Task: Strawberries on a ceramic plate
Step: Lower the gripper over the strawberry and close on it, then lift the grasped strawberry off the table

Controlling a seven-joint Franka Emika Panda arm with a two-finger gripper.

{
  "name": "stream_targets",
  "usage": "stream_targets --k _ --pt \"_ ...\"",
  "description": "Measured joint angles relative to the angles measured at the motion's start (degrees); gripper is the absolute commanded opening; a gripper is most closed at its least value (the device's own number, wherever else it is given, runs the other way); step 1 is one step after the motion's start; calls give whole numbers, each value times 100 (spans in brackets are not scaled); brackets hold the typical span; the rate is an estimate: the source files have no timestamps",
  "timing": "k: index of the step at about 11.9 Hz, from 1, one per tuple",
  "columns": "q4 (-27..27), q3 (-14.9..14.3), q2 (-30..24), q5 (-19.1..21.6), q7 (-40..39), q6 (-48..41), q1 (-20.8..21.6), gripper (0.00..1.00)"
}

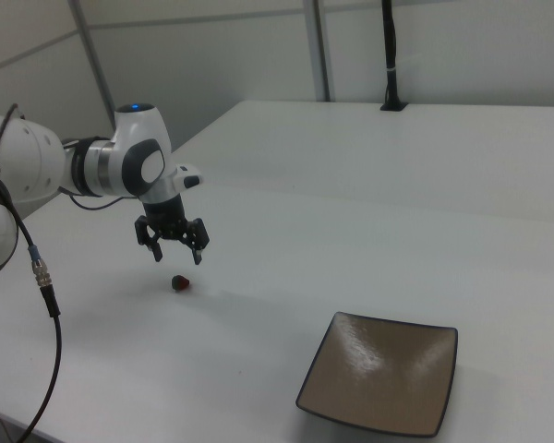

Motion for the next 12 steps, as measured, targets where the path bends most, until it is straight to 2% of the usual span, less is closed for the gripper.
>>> stream_targets --k 6,8,9,10,12 --pt "-90 4 268 -182 -1 5 4 100" --pt "-127 13 283 -264 -2 5 16 81" --pt "-140 17 286 -321 -2 5 44 62" --pt "-149 18 286 -336 -2 5 70 38" --pt "-154 18 286 -339 -2 5 79 14"
